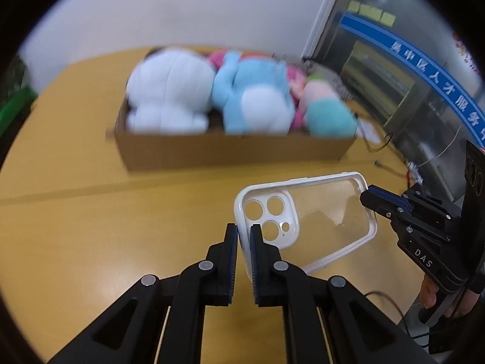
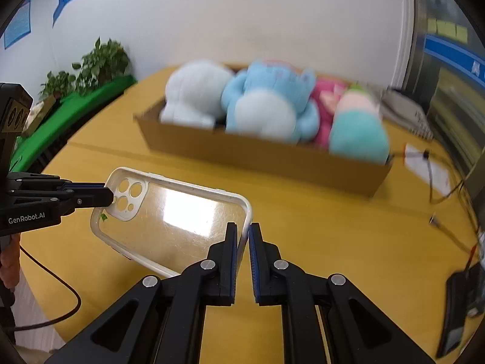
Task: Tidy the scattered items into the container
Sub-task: 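Lift the phone case over the box, lay it on the toys, open both grippers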
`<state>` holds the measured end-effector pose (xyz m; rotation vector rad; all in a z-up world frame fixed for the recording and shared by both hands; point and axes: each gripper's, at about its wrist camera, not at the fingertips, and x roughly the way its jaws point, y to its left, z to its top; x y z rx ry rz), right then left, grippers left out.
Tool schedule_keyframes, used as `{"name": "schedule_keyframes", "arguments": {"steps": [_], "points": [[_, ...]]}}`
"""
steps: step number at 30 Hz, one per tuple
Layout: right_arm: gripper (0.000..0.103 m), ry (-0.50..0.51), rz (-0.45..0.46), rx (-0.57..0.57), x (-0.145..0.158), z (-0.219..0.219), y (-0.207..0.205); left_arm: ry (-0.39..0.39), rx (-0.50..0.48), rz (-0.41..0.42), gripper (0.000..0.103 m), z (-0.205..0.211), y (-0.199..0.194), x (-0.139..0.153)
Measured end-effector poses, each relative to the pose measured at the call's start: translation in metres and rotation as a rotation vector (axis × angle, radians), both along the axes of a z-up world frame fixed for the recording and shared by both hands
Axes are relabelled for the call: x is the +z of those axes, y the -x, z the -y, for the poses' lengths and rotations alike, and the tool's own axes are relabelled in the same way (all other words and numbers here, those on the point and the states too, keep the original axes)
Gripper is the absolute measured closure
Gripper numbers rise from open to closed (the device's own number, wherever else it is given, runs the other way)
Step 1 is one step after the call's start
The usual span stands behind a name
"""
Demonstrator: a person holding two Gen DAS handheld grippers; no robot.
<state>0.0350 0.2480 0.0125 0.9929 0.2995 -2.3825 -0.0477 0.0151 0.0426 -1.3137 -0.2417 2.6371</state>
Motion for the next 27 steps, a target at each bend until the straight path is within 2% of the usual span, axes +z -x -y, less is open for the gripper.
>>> {"name": "schedule_keyframes", "arguments": {"steps": [7,11,14,18,21,24,27], "points": [[0.094,0.033,-0.199,-0.027,0.090,0.026,0.052,0.061,-0.023,-0.194,0.095,-0.012,0.067,0.092],[0.094,0.063,-0.236,-0.036,0.126,0.034,0.102,0.071,-0.026,-0.250,0.095,-0.009,0.115,0.130],[0.094,0.053,-0.257,-0.048,0.144,0.042,0.140,0.080,-0.035,-0.258,0.095,-0.010,0.156,0.145],[0.094,0.036,-0.244,-0.066,0.154,0.053,0.197,0.072,-0.037,-0.221,0.095,-0.011,0.217,0.145],[0.095,0.007,-0.198,-0.071,0.143,0.062,0.242,0.053,-0.035,-0.170,0.095,-0.010,0.262,0.129],[0.095,-0.022,-0.142,-0.090,0.119,0.072,0.285,0.043,-0.032,-0.102,0.095,-0.008,0.304,0.099],[0.095,-0.058,-0.057,-0.106,0.079,0.082,0.327,0.023,-0.029,-0.006,0.095,-0.003,0.341,0.055]]}}
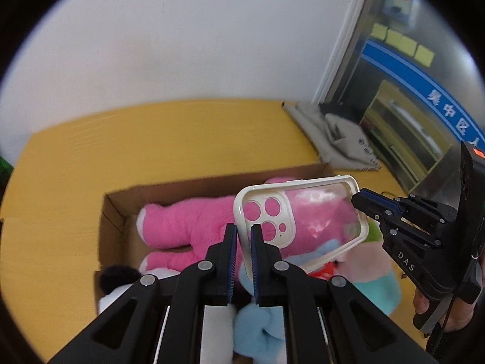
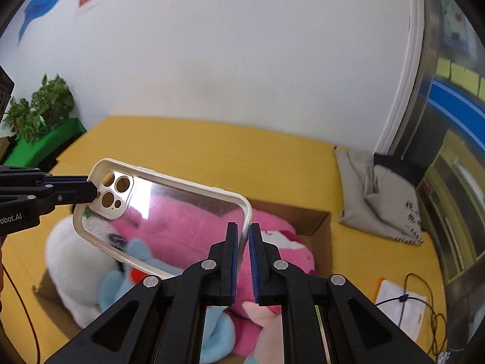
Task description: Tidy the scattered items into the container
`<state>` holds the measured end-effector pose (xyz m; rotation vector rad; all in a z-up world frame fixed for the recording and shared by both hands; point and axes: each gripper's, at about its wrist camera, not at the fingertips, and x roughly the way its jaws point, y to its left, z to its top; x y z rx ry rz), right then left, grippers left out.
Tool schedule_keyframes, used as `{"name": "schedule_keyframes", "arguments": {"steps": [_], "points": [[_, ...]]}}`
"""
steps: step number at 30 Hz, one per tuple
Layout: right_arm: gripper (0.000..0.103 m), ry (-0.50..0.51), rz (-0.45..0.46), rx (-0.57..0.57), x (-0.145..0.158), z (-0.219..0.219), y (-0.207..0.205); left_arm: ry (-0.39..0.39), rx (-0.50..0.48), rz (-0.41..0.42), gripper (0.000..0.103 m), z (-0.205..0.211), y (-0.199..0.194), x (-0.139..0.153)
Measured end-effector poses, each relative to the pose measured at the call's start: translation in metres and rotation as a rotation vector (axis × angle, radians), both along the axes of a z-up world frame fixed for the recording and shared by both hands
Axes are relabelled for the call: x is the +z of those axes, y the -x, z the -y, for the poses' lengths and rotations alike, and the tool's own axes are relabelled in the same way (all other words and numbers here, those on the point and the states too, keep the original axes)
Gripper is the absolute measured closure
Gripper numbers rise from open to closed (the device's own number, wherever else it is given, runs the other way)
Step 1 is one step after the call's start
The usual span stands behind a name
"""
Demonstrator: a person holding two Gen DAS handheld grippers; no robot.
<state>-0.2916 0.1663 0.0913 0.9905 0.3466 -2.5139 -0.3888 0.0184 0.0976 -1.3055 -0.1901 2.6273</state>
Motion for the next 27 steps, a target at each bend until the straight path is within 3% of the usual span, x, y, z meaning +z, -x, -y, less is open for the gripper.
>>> {"name": "schedule_keyframes", "arguments": {"steps": [3,6,8,9,10,11,13,17,19,20,23,27], "points": [[0.095,-0.024,0.081,-0.019,-0.040,0.004,0.021,-0.016,-0.002,0.088,0.093,0.004,0.017,-0.043],[0.095,-0.039,0.127,-0.027,-0.069,0.004,0.026,-0.069,0.009,0.081,0.090,0.009,0.018,-0.060],[0.095,-0.038,0.119,-0.027,-0.071,0.002,0.024,-0.083,0.010,0.062,0.076,0.009,0.015,-0.058],[0.091,-0.036,0.114,-0.029,-0.071,0.000,0.023,-0.085,0.013,0.060,0.059,0.011,0.016,-0.057],[0.076,-0.027,0.109,-0.031,-0.069,-0.002,0.022,-0.088,0.022,0.050,0.046,0.012,0.012,-0.055],[0.047,-0.012,0.096,-0.035,-0.067,-0.007,0.020,-0.090,0.032,0.036,0.043,0.015,0.008,-0.051],[0.012,0.037,0.051,-0.058,-0.053,-0.019,0.006,-0.094,0.061,0.003,0.043,0.023,-0.004,-0.040],[0.004,0.122,-0.007,-0.050,-0.021,-0.043,-0.038,-0.031,0.093,-0.081,0.041,0.028,-0.049,-0.009],[0.000,0.147,-0.035,-0.050,-0.010,-0.055,-0.068,0.018,0.112,-0.139,0.024,0.023,-0.083,0.005],[0.000,0.151,-0.049,-0.052,-0.008,-0.058,-0.082,0.037,0.121,-0.163,0.022,0.020,-0.101,0.009],[0.000,0.153,-0.083,-0.036,-0.009,-0.065,-0.137,0.067,0.124,-0.209,0.022,0.004,-0.156,0.013],[0.000,0.143,-0.101,-0.050,-0.023,-0.069,-0.193,0.049,0.129,-0.224,0.022,-0.020,-0.222,0.000]]}}
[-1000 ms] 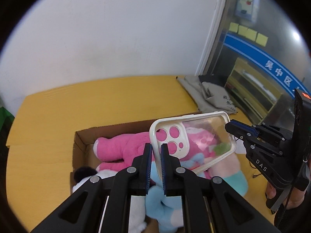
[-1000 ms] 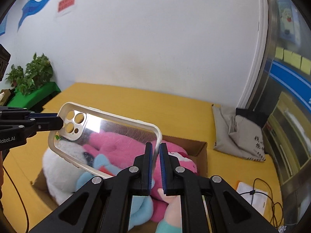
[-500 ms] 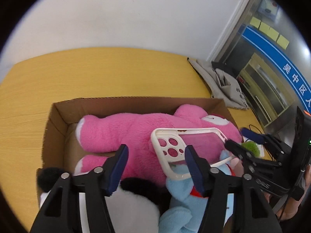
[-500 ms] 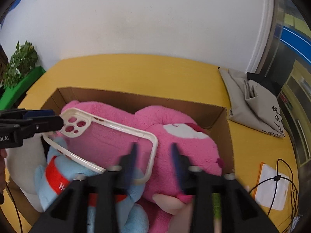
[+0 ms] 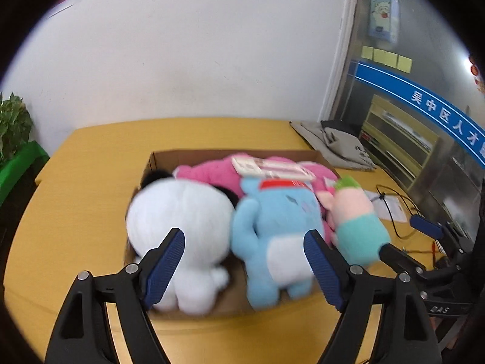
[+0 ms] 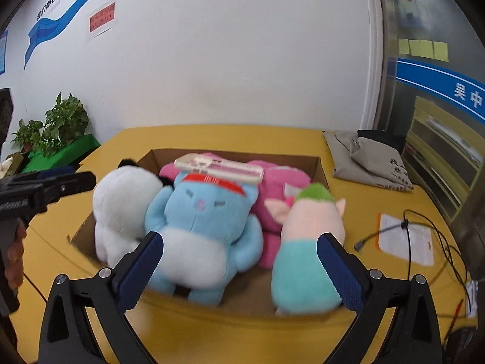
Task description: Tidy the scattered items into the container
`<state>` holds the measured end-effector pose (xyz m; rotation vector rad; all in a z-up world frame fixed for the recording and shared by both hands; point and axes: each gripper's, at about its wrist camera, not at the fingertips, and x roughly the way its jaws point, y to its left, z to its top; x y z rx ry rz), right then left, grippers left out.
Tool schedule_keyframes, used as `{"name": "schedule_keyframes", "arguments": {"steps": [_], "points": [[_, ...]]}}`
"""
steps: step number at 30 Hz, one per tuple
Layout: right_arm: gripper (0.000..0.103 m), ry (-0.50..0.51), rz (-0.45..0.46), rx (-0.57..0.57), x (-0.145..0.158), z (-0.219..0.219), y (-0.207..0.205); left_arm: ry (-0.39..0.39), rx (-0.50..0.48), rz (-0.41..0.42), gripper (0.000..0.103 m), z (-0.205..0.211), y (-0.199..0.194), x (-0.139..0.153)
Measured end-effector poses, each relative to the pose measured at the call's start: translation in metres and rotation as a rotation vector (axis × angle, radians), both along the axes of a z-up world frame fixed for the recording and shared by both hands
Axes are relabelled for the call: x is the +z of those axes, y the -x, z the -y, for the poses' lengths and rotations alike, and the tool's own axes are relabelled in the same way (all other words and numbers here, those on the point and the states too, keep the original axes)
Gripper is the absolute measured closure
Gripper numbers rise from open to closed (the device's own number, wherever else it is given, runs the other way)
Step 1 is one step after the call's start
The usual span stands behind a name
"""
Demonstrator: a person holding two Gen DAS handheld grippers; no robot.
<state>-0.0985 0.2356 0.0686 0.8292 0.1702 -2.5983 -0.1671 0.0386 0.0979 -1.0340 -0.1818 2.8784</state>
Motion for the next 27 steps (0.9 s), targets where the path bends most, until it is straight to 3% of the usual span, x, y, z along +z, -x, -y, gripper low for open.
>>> {"name": "schedule_keyframes", "arguments": {"steps": [6,13,17,27], "points": [[0.000,0.006,-0.010,-0.015,-0.006,-0.003,-0.050,0.007,0.028,-0.003,0.022,-0.026,-0.059,-0.020],[0.000,-0.011,-0.029,-0.010,-0.003,-0.008,-0.087,-0.022,0.045,-0.034,0.022,-0.035,-0.101,-0.017],[0.000,-0.010,-0.039,-0.010,0.000,-0.012,-0.100,-0.056,0.050,-0.042,0.022,-0.035,-0.111,-0.011],[0.000,-0.015,-0.040,-0.018,-0.002,-0.020,-0.112,-0.050,0.054,-0.043,0.022,-0.044,-0.119,-0.012]]}}
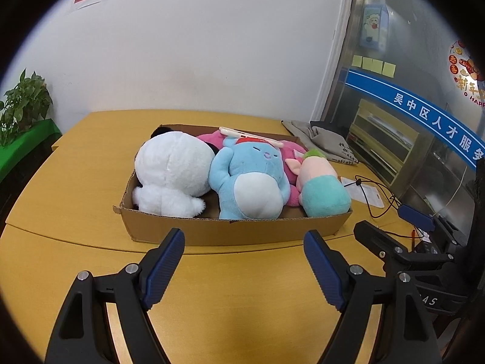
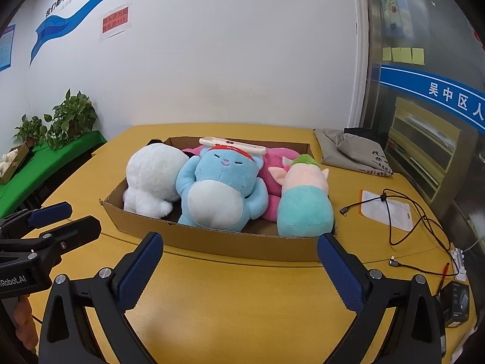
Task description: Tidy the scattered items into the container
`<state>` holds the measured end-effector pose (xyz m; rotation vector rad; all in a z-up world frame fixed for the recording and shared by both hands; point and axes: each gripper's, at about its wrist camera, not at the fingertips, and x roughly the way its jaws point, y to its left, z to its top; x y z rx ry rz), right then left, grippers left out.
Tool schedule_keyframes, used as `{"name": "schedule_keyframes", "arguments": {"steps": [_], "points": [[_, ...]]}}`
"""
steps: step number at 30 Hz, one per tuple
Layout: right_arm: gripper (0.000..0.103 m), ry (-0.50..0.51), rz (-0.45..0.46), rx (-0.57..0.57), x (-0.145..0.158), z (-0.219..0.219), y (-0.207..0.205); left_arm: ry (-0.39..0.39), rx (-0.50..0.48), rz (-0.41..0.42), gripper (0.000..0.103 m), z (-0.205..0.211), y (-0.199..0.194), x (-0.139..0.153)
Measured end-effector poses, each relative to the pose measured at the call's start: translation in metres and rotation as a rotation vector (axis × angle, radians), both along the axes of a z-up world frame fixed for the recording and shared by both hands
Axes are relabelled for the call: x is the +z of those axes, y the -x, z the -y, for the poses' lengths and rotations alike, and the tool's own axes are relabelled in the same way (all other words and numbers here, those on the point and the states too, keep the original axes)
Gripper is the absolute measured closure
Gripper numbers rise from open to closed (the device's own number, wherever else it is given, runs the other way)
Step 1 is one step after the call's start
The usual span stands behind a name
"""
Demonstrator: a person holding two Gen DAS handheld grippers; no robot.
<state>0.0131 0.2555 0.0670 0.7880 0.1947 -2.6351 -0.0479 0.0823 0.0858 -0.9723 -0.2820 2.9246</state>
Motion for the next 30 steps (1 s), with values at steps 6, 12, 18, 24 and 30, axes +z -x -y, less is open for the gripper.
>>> {"name": "schedule_keyframes", "arguments": {"steps": [6,12,18,24,30], "points": [[0.000,0.000,0.006,-0.005,-0.001,-0.004,0.000,0.014,-0.001,0.008,0.022,-0.003,0.002,-0.003],[0.000,-0.008,0.022,-0.002,-0.006,-0.004,0.003,0.018,0.005,0.021,0.022,-0.002,0.006,-0.007],[0.000,-0.006,0.033,-0.011,-0.011,-0.005,0.007,0.018,-0.001,0.035,0.022,-0.003,0.010,-0.012],[0.000,-0.007,0.043,-0.017,-0.015,-0.006,0.011,0.020,-0.006,0.040,0.022,-0.004,0.014,-0.015],[0.000,-0.003,0.054,-0.019,-0.018,-0.006,0.014,0.021,-0.001,0.047,0.022,-0.002,0.016,-0.020]]}}
